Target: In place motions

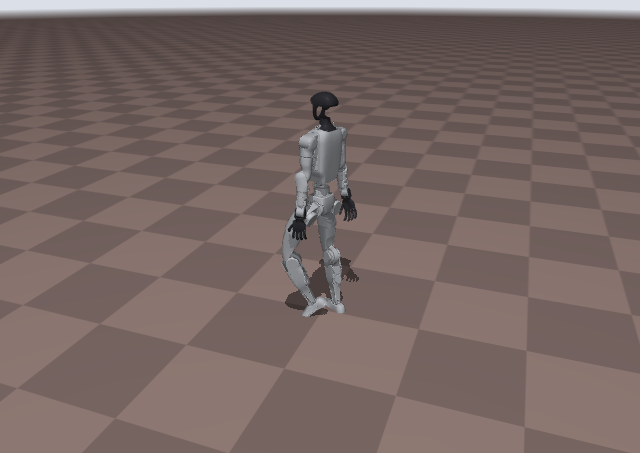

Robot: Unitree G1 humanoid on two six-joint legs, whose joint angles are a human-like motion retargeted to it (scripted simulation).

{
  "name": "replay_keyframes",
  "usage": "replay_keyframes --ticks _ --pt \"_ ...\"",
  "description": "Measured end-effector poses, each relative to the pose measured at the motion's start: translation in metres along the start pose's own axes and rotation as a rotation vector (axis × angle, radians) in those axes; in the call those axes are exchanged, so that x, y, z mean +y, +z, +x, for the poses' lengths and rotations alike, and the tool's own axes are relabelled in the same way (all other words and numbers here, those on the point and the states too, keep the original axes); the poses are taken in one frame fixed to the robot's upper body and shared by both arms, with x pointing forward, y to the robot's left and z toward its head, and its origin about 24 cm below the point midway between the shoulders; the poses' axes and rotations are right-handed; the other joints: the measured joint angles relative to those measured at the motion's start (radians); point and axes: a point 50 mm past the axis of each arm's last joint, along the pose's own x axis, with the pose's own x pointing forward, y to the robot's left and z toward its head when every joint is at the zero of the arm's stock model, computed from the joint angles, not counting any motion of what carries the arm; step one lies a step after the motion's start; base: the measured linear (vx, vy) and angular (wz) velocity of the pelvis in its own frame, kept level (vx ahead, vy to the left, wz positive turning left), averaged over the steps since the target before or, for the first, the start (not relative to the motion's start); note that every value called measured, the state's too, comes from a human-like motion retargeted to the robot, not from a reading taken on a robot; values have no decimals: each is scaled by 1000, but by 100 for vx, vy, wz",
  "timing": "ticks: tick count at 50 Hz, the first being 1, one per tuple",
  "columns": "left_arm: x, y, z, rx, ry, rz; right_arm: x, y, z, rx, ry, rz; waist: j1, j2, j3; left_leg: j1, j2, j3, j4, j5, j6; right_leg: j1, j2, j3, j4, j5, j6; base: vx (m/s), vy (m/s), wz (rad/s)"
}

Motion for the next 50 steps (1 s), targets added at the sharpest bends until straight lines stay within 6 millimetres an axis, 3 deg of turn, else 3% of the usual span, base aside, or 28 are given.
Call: replay_keyframes --ticks 2,5,7,10,13,15,17,20,21,22,24,25,26,27,28,30,33,35,37,40,42,45,47,48,50 --pt "7 -25 -3 118 59 -140 1 70 -17 -221 23 -57 -12 9 19 -286 26 -129 298 9 123 -57 23 -75 -11 30 -24 -48 -28 121" --pt "14 -61 -8 237 4 -398 -1 174 -72 -587 -22 -203 95 -42 180 -428 187 -52 629 -132 195 -26 4 -18 13 37 -70 -40 -18 -89" --pt "17 -88 -14 327 -34 -475 4 218 -111 -796 -70 -273 120 -73 216 -534 204 -59 769 -188 203 -27 -26 8 27 36 -85 1 -20 -70" --pt "31 -140 -30 447 52 -528 15 251 -152 -1017 -85 -338 107 -67 157 -693 179 -112 868 -225 202 -55 -15 1 22 45 -101 25 7 3" --pt "41 -180 -47 546 114 -569 32 263 -172 -1130 -53 -397 80 -62 86 -677 188 -108 830 -241 203 -68 -10 2 16 43 -101 30 4 3" --pt "44 -186 -51 566 128 -571 40 268 -181 -1188 -54 -427 56 -43 76 -591 186 -109 751 -242 203 -52 8 -12 5 41 -94 8 2 27" --pt "44 -179 -47 554 131 -557 41 267 -181 -1206 -76 -435 32 -23 79 -463 148 -103 610 -221 196 -33 18 -31 -3 38 -78 -3 17 40" --pt "43 -163 -40 512 121 -514 38 244 -148 -1116 -85 -408 11 -9 46 -151 -7 -134 178 -124 96 -18 12 -37 18 14 -51 21 15 0" --pt "43 -157 -37 493 116 -497 37 228 -128 -1046 -70 -403 25 -4 37 -17 -53 -131 -23 -59 60 -16 19 -18 43 1 -48 37 5 -80" --pt "42 -150 -34 471 111 -478 35 211 -109 -968 -54 -399 38 7 28 108 -93 -127 -209 -66 22 -17 32 2 74 -9 -46 37 5 -114" --pt "39 -131 -27 420 97 -433 28 169 -70 -778 -24 -395 20 53 5 294 -100 -92 -469 -315 -31 -36 76 -5 164 6 -37 35 6 11" --pt "36 -123 -24 398 88 -410 23 145 -53 -679 -13 -393 -34 79 -12 359 -57 -53 -541 -386 -33 -50 87 -53 212 38 -24 24 9 101" --pt "24 -108 -19 370 44 -404 17 120 -37 -552 -18 -410 -69 108 -60 302 -29 -41 -558 -379 -32 -158 70 -57 348 142 -1 6 10 62" --pt "12 -84 -12 321 -3 -386 11 96 -24 -432 -25 -404 -98 129 -76 250 -13 -60 -568 -374 -25 -271 54 -40 510 231 25 -28 7 -10" --pt "-1 -45 -6 228 -60 -349 5 76 -16 -326 -41 -355 -113 134 -31 209 -22 -142 -567 -371 -7 -396 39 17 722 292 57 -49 4 17" --pt "-20 26 -2 25 -142 -248 -6 37 -6 -165 -54 -210 -151 131 56 224 -28 -183 -604 -362 8 -563 49 116 1021 264 90 -56 7 68" --pt "-33 122 -19 -242 -260 -76 -12 -19 0 64 11 -66 -217 146 114 209 13 -171 -606 -349 -2 -776 3 122 1327 173 68 -33 4 62" --pt "-32 158 -32 -361 -273 54 -5 -67 4 226 48 15 -271 156 95 167 27 -216 -608 -335 -2 -905 46 149 1429 131 94 0 -12 53" --pt "-39 176 -40 -446 -224 141 2 -107 5 300 52 102 -260 177 38 138 37 -220 -623 -327 -6 -970 48 150 1460 107 105 20 -11 11" --pt "-51 201 -54 -579 -208 273 16 -143 4 348 54 219 -199 164 8 160 24 -188 -650 -320 -11 -923 6 140 1411 97 63 13 -4 -23" --pt "-52 207 -58 -610 -197 317 16 -145 4 354 36 235 -176 129 31 206 -5 -176 -665 -322 -15 -798 3 151 1277 113 50 1 0 -56" --pt "-50 184 -46 -562 -171 338 10 -140 4 349 4 236 -110 112 20 249 -25 -128 -665 -350 -25 -555 56 180 939 149 36 12 1 -84" --pt "-45 151 -31 -481 -164 311 5 -124 5 311 -15 204 -115 114 18 263 -25 -134 -625 -384 -33 -346 82 138 621 188 30 15 -4 2" --pt "-43 134 -24 -437 -162 291 2 -114 6 286 -24 184 -123 110 22 262 -35 -151 -596 -399 -32 -249 91 105 466 196 58 12 -5 9" --pt "-30 81 -8 -293 -137 206 -4 -79 7 193 -46 115 -91 91 37 256 -46 -129 -469 -377 -35 -50 54 -49 191 -43 -11 7 -6 -22"
